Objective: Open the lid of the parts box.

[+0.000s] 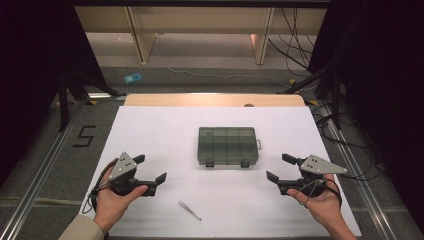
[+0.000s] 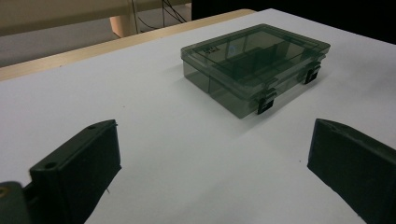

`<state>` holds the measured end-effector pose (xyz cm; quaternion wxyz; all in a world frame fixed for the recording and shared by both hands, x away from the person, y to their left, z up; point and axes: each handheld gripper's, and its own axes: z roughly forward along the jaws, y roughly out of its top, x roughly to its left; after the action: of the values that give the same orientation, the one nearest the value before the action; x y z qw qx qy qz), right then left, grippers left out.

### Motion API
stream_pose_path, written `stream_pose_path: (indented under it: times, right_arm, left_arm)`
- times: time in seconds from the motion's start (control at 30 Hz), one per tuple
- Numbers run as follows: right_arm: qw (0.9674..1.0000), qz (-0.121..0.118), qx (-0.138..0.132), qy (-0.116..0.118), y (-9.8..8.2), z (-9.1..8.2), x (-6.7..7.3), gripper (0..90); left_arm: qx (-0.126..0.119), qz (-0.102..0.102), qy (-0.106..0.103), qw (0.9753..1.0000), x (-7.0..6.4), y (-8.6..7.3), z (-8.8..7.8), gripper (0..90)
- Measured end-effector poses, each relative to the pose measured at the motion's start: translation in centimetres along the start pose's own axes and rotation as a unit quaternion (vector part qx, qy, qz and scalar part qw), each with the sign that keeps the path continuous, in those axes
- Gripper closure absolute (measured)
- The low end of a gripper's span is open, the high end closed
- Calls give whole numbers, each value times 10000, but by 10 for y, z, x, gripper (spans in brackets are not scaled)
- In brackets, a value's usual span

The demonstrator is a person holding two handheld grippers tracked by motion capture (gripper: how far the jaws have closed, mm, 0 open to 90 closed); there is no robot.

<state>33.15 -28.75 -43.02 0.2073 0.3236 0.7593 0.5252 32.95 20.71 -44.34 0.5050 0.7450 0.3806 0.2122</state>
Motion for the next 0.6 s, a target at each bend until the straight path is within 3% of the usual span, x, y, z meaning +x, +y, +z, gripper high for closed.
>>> stream_pose_path:
  times: [0.07,0.17,0.2,0.37,0.4,0.47,0.5,0.53,0.57,0.6]
  right_arm:
    - [10000,-15,-94,-26,-1,2,-2,172]
    - [10000,11,93,-7,-1,-1,-3,174]
    - [9999,-46,-109,-49,-3,1,-5,177]
    - [9999,-69,-112,-19,-3,1,-5,198]
    - [10000,-12,-14,31,-2,0,-4,211]
    - [10000,-43,-76,20,-1,2,-5,263]
    - [9998,-156,78,31,1,1,-8,352]
    - [9998,-156,78,31,1,1,-8,352]
    - [9997,-196,95,141,3,6,-9,498]
    - [9997,-196,95,141,3,6,-9,498]
  left_arm:
    - [-12,-12,-32,10000,0,0,1,27]
    - [-2,1,-8,10000,-1,2,2,35]
    - [-1,20,-31,10000,-2,2,3,50]
    - [-1,3,-137,9999,-4,4,6,162]
    - [-1,-57,-198,9998,-5,6,6,162]
    - [4,-46,-260,9997,-5,9,8,334]
    - [110,-29,-318,9994,-6,12,9,410]
    - [110,-29,-318,9994,-6,12,9,481]
    - [326,75,-294,9990,-8,15,11,541]
    - [326,75,-294,9990,-8,15,11,581]
